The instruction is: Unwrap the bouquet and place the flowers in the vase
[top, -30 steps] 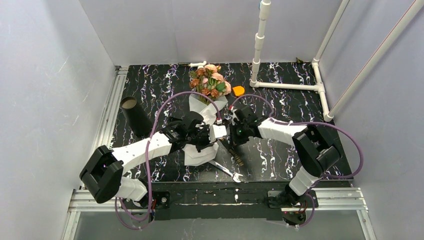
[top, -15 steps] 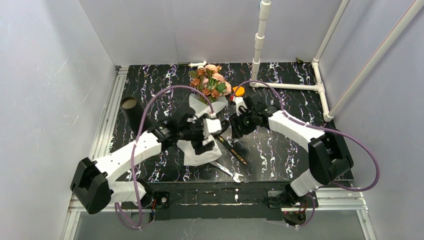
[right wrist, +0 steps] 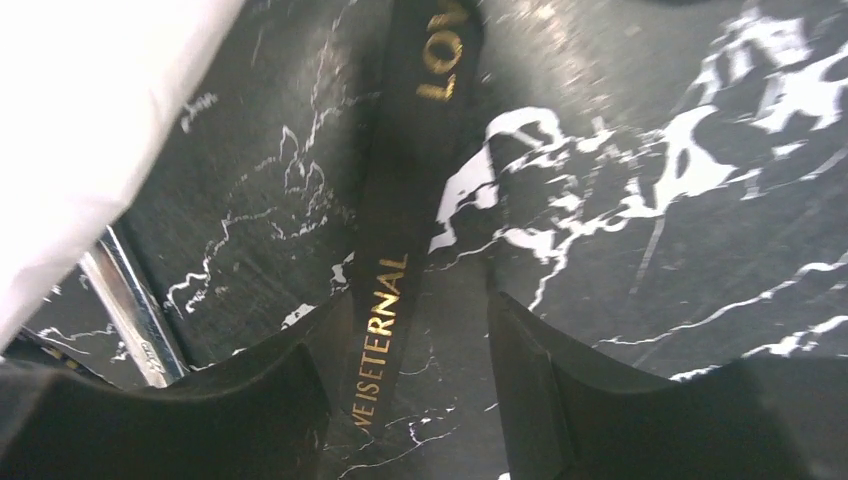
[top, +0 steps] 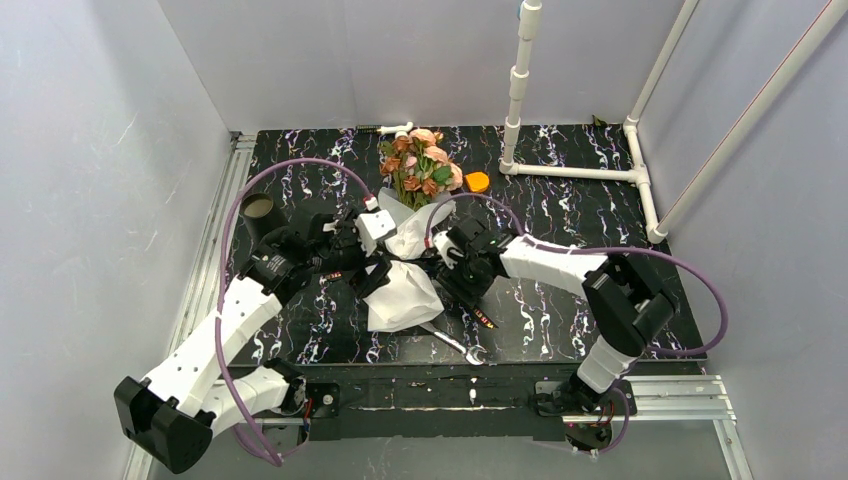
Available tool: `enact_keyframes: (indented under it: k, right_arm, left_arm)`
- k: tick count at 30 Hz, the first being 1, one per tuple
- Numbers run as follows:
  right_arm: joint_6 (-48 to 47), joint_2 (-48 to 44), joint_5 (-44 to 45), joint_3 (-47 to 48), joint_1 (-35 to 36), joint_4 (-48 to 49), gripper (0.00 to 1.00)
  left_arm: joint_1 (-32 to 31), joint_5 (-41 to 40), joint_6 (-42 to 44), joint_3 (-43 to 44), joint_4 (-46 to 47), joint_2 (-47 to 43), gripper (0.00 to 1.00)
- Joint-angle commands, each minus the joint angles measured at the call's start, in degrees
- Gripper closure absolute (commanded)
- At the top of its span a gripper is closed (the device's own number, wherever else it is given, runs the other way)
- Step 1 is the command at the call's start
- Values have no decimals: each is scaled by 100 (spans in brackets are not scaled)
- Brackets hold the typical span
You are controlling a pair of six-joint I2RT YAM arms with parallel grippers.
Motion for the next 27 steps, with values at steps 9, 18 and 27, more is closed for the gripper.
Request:
enact_keyframes:
  k: [9, 18, 27]
  right_arm:
    - [-224, 1247, 660, 237, 303, -774, 52]
    - [-504, 1899, 874, 416, 217, -1391, 99]
    - [-983, 889, 568, 416, -801, -1483, 99]
  left_arm:
    - [84, -1019, -14, 116, -426, -195, 17]
    - [151, -1044, 104, 23, -470, 20, 18]
    - [482, -591, 1452, -31, -770, 837, 21]
